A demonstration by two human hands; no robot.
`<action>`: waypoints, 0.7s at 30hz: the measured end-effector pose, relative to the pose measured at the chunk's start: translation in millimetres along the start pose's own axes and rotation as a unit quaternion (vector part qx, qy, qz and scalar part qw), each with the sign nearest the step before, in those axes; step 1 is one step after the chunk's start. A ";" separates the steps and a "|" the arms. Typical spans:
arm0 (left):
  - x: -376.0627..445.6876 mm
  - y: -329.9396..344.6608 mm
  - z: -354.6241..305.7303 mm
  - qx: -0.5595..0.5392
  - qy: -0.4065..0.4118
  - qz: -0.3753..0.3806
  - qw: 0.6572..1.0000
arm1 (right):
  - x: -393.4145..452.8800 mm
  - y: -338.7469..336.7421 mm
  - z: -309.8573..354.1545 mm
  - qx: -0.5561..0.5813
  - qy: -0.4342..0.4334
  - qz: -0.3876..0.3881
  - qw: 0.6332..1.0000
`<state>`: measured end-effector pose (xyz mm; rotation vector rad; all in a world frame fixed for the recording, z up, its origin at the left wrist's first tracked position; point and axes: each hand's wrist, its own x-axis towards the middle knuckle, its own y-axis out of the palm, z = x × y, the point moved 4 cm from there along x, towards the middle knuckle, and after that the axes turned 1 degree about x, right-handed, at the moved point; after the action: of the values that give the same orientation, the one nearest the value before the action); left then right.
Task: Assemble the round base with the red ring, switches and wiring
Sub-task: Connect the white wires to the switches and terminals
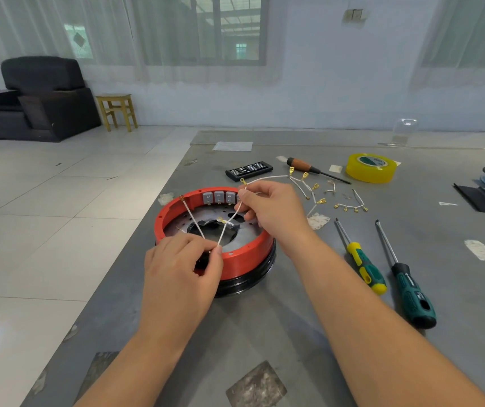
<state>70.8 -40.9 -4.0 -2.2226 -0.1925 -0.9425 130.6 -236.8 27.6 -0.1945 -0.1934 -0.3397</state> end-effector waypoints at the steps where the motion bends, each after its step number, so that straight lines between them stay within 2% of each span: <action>1: -0.2 -0.2 -0.5 -0.001 0.001 -0.002 1.000 | -0.3 0.4 0.0 -0.006 -0.003 0.005 1.000; 21: -0.9 -2.3 -1.7 -0.011 0.007 -0.015 1.000 | -1.1 1.7 2.6 -0.026 0.001 0.012 1.000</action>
<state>68.3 -40.2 -2.5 -2.2380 -0.2116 -0.9794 129.8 -234.4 29.5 -0.2470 -0.1794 -0.3209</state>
